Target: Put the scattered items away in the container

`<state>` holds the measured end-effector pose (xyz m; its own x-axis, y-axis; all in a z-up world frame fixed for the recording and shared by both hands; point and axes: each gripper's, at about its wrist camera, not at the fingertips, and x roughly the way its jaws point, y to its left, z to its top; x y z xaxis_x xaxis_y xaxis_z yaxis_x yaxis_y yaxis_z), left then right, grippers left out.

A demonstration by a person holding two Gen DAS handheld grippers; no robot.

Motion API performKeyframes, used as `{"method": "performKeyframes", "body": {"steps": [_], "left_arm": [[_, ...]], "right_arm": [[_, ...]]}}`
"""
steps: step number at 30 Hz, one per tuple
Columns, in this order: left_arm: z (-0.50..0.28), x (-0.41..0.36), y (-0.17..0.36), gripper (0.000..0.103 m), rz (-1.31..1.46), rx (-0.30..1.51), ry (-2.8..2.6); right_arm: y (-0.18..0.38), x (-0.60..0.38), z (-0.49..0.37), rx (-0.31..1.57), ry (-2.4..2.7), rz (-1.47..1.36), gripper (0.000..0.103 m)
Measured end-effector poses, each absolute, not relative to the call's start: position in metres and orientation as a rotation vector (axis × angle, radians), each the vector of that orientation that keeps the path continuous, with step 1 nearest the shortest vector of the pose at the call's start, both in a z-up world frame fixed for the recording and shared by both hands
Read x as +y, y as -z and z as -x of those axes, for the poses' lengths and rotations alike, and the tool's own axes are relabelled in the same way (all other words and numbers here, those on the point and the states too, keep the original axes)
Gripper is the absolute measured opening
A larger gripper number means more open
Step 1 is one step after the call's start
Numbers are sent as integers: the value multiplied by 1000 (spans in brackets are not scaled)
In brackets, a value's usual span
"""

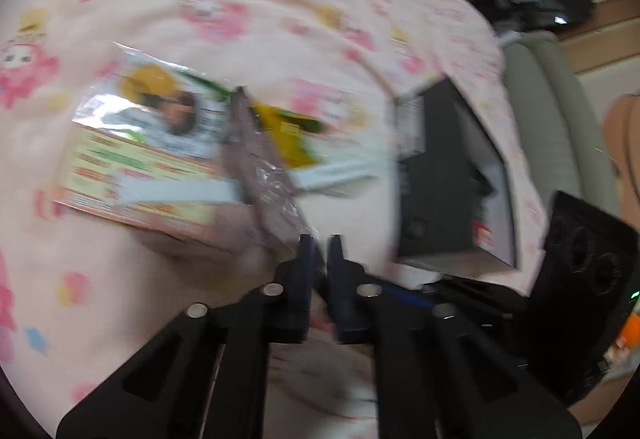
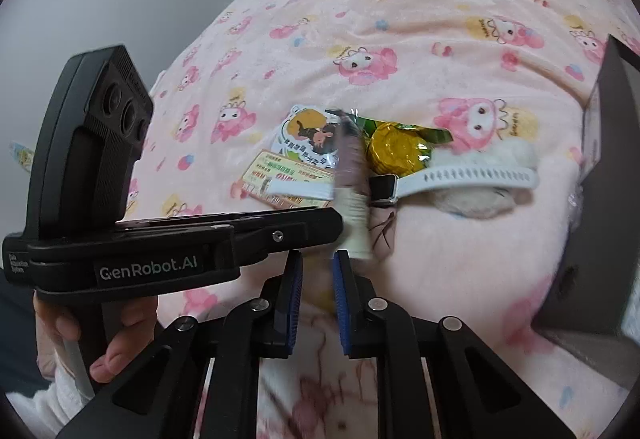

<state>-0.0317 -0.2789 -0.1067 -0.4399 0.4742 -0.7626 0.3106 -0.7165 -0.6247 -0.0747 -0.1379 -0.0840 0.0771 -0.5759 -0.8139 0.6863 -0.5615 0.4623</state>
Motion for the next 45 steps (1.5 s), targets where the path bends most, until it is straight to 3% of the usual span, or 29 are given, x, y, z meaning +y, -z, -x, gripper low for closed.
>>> {"method": "performKeyframes", "body": {"steps": [3,7,10,11,12,15,16,18,20,22,23,24,26,29,32,35,38,45], "left_arm": [[41,-253,96,3,1628,-1016,-2342],[46,-253,93,5,1676,-991,-2445],[41,-264,99,24,1693,-1091,-2442],[42,-265,106,33,1707,-1143,-2428],[42,-267,111,35,1722,-1179,-2419],[45,-269,130,38,1776,-1270,-2390],[45,-271,135,38,1787,-1306,-2368],[47,-276,141,49,1777,-1373,-2361],[49,-284,147,50,1791,-1437,-2370],[53,-288,154,50,1808,-1485,-2339],[55,-289,158,50,1814,-1498,-2323],[57,-290,160,50,1819,-1499,-2315],[59,-288,161,50,1833,-1474,-2315],[60,-280,155,38,1831,-1393,-2347],[52,-269,153,39,1764,-1453,-2277],[48,-239,149,39,1764,-1352,-2215],[48,-207,132,38,1781,-1110,-2362],[61,-154,133,38,1792,-868,-2331]], "right_arm": [[75,-119,70,80,1691,-1382,13],[80,-89,80,43,1760,-1419,13],[88,-80,83,44,1760,-1453,14],[89,-77,81,50,1761,-1459,20],[92,-80,84,59,1763,-1471,28],[104,-96,90,111,1764,-1482,50],[110,-99,91,141,1775,-1480,51],[120,-111,95,211,1811,-1496,51],[134,-119,102,227,1809,-1522,51],[145,-124,109,162,1752,-1532,50],[147,-125,109,138,1732,-1530,38],[149,-126,109,119,1717,-1522,35],[148,-125,105,117,1721,-1508,33],[139,-117,99,105,1734,-1485,30],[122,-95,91,74,1752,-1441,28],[111,-60,78,79,1788,-1415,27],[108,-14,67,38,1817,-1440,27],[105,73,59,-8,1893,-1478,28]]}}
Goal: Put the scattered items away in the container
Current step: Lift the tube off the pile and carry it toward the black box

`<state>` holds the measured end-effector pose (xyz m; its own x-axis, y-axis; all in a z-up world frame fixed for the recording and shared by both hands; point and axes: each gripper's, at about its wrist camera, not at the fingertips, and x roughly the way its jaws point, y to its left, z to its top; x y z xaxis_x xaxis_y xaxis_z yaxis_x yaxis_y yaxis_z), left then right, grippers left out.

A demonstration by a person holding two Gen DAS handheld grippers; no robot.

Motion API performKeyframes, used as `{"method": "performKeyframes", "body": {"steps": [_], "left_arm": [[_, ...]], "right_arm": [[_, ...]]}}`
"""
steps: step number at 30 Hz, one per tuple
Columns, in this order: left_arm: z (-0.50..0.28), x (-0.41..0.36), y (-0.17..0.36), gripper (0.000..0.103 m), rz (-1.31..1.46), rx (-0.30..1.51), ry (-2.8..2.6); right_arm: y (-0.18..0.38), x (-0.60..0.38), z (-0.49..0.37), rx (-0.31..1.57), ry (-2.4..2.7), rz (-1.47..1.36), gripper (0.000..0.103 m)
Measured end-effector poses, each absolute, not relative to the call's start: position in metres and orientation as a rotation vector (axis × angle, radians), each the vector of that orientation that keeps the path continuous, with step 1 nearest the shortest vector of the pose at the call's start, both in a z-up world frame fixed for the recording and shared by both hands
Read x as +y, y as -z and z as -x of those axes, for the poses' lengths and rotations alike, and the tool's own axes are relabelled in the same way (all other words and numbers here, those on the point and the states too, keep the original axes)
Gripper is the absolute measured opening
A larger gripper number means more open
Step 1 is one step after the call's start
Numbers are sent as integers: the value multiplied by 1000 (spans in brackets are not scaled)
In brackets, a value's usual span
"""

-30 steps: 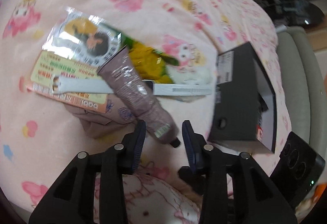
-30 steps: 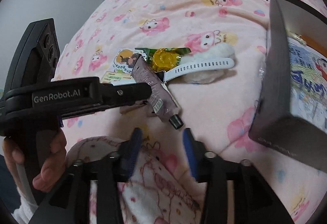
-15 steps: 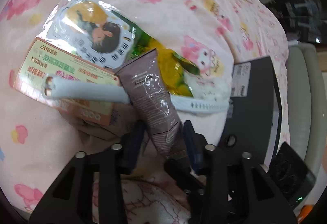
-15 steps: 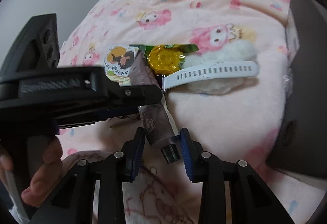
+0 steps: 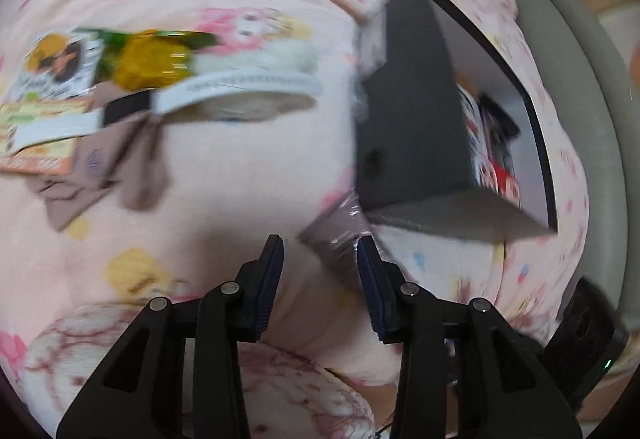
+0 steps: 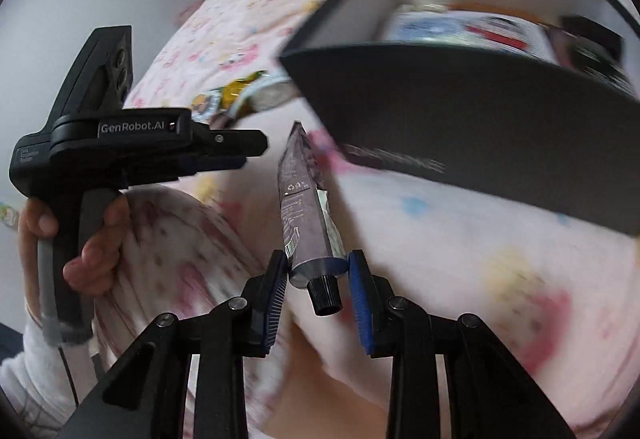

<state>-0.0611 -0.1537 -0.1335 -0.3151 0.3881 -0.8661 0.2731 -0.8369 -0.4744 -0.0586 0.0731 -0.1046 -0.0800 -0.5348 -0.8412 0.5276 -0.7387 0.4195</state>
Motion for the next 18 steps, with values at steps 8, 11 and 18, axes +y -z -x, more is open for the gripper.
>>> {"method": "performKeyframes", "body": {"steps": [8,11,18], "left_arm": [[66,-134,141,38,1687,-876,-2330],[66,-137,147,38,1715,-911,-2312],[72,-123,156,49,1755,-939,-2238]], "right_arm": [[100,114,71,95,2053,-1516,29],[99,130,74,-6,2091,-1528,29],[121,124,65,-101,1987,-1563,35]]}}
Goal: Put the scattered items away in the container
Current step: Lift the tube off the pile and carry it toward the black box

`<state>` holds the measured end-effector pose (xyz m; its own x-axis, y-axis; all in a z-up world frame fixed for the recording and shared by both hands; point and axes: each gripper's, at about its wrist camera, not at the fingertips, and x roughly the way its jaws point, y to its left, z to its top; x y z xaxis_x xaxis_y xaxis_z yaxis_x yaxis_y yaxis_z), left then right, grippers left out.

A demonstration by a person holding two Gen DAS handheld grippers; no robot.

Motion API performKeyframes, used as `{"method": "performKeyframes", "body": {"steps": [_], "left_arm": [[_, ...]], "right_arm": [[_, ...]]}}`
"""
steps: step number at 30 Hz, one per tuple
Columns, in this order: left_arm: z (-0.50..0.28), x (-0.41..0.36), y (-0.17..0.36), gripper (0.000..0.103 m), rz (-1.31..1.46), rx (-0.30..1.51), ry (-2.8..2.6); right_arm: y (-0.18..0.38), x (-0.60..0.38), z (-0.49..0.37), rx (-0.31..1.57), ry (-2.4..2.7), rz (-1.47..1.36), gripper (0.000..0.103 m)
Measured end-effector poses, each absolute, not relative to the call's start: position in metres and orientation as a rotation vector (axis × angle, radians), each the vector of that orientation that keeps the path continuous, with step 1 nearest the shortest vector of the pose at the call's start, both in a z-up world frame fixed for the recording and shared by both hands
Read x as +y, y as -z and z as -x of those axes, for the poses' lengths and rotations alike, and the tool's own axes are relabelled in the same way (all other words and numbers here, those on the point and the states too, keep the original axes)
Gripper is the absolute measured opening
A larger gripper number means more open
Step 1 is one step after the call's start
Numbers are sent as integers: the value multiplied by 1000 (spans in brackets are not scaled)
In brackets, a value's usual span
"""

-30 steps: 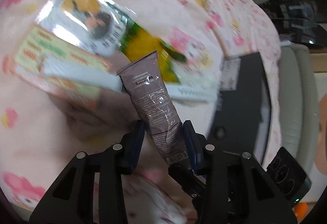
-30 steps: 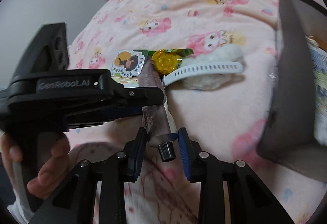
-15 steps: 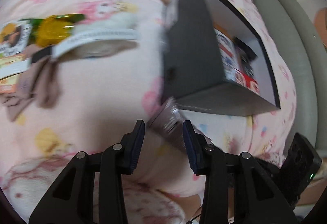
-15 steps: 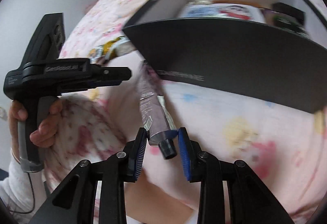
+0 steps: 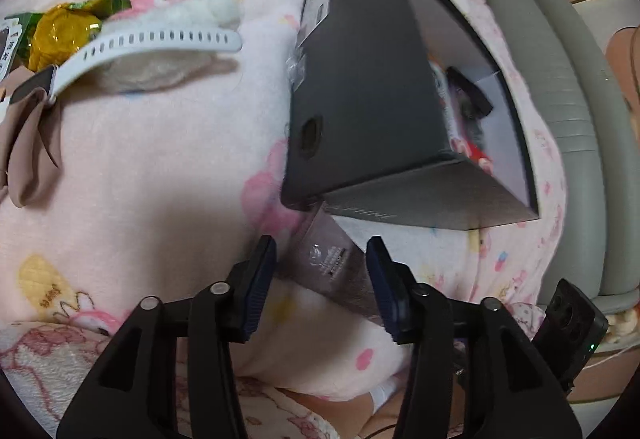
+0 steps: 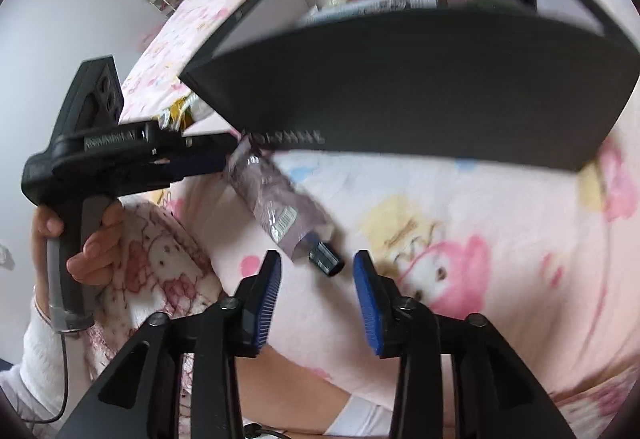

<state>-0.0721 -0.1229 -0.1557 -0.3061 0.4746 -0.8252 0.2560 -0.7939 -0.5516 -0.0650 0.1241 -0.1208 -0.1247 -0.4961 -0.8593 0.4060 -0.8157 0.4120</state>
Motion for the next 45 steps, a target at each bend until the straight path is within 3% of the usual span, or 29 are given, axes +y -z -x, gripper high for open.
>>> {"method": "performKeyframes", "body": {"steps": [4,5,26,45], "left_arm": [[77,-113,160,50,1782,-924,-2232],[77,-111,160,50,1785,-909,-2234],[67,-80,133,54,1601,-853,-2021],[62,-82,122,56,1511,-852,-2015]], "right_arm": [[133,124,67,-141,1982,-1593,35],[130,123,66,-142,1981,-1574,25],[66,159,61,-263,2164,-1416,23],[118,185,68,-398,2084,-1661,28]]}}
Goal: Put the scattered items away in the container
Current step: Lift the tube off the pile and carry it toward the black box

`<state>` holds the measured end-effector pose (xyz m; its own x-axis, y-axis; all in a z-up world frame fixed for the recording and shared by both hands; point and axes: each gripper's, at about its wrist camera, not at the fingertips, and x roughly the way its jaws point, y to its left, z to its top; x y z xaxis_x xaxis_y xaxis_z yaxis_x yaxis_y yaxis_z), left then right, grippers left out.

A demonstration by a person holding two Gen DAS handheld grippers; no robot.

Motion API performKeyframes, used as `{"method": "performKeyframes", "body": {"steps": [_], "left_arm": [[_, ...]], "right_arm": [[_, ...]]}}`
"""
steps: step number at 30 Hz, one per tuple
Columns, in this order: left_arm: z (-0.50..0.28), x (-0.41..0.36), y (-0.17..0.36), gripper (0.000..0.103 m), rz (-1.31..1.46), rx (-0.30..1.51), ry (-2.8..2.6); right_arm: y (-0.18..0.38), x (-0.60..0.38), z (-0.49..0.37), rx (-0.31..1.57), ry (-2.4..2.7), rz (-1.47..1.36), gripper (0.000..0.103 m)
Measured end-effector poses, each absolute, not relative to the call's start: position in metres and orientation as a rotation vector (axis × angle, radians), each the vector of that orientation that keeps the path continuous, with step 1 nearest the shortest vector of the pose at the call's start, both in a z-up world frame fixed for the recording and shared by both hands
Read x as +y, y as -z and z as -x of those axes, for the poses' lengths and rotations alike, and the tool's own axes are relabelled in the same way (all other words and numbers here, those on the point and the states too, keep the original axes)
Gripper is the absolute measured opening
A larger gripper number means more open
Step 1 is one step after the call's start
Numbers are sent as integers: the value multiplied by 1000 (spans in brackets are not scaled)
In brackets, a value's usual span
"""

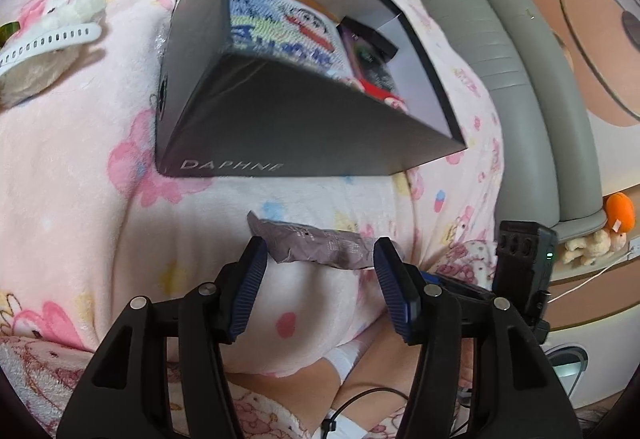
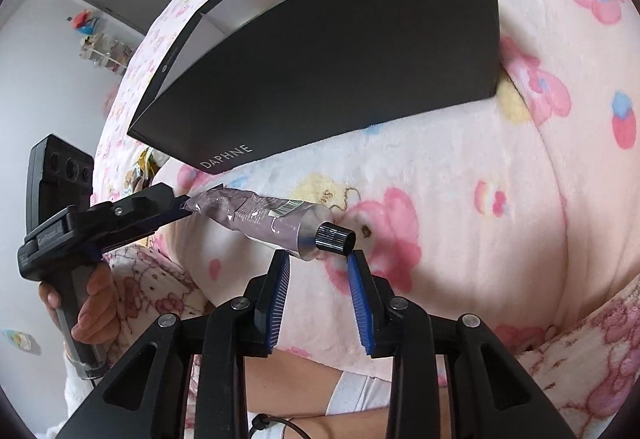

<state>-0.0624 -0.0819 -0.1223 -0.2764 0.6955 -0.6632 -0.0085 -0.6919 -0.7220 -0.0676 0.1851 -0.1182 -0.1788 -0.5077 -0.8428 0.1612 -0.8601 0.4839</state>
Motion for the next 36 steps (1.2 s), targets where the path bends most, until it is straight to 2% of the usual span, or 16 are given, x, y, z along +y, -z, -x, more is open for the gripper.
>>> {"method": "performKeyframes", "body": {"steps": [4,8,12,15,19,24,29,36], "left_arm": [[67,-78,120,56,1458,-877,-1964],[74,-72,121,56,1513,-821,-2082],[76,-81,121,56,1521,-845,-2194],[83,-81,125,56,1540,-858,-2227],[92,-75,137,56,1602,-847,-2258],[102,-77,154,56,1674,-921,-2263],[104,-75,162,57,1734,-875,-2247],[98,-75,165,54,1790,-808,-2248]], "right_arm": [[118,185,70,-461,2022,-1638,27],[121,183,71,-456,2042,-1638,27],[125,201,78,-552,2114,-1662,28],[127,210,90,-633,2162,-1669,30],[129,211,109,-644,2258,-1646,34],[147,217,122,-736,2284,-1652,34],[166,223,125,-845,2238,-1657,34],[163,221,104,-773,2214,-1691,34]]}}
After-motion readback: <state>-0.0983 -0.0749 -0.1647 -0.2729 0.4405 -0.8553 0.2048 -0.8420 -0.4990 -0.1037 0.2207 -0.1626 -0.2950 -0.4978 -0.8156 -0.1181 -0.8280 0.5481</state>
